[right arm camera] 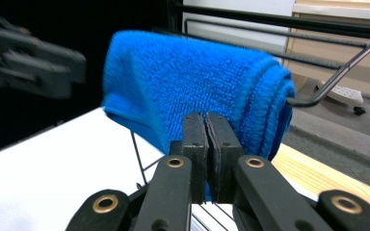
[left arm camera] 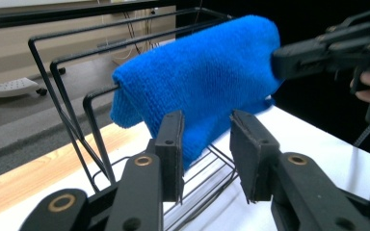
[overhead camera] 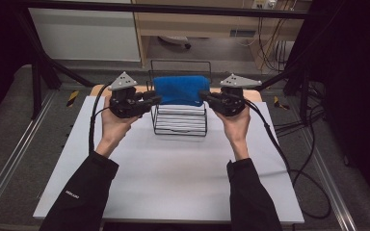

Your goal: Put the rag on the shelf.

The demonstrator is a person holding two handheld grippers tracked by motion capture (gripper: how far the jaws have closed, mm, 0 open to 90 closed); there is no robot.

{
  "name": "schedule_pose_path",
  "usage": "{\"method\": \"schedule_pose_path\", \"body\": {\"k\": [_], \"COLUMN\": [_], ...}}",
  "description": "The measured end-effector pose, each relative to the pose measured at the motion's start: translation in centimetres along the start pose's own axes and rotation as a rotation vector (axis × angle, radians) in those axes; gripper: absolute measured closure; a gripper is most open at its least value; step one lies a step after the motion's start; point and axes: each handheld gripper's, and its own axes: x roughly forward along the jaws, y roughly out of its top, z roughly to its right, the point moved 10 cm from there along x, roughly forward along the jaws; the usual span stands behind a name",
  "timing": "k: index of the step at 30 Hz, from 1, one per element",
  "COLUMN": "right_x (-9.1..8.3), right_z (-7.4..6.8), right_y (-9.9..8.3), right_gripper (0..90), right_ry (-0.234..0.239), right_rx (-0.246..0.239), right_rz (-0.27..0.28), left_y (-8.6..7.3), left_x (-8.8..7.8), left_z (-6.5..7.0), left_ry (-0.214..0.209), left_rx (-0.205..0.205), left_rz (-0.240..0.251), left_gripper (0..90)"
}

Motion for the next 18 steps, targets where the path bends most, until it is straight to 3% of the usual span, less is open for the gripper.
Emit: {"method": "schedule_pose_path", "body": {"k": [6,12,18], "right_x": [0.8,0.9,0.0], "right_z": [0.4,0.5,0.2], "right_y": [-0.6,-0.7,-0.4], "right_gripper": [87.4,85.1,79.1], "right_ry": [-0.016,-0.024,-0.012], "right_rx": [0.002,-0.006,-0.015], "right_rz": [-0.015,-0.019,0.006], "left_y": [-0.7,-1.3,-1.4], "left_x": [1.9,3.0,2.2], "left_z": [-0.9,-1.7,-1.7], "left_ry": [0.067,0.092,0.088], "left_rx": [-0.002,-0.024,-0.015], "left_rz": [-0.044,-0.052,-0.046], "left_gripper": [83.2,87.2,88.0]}}
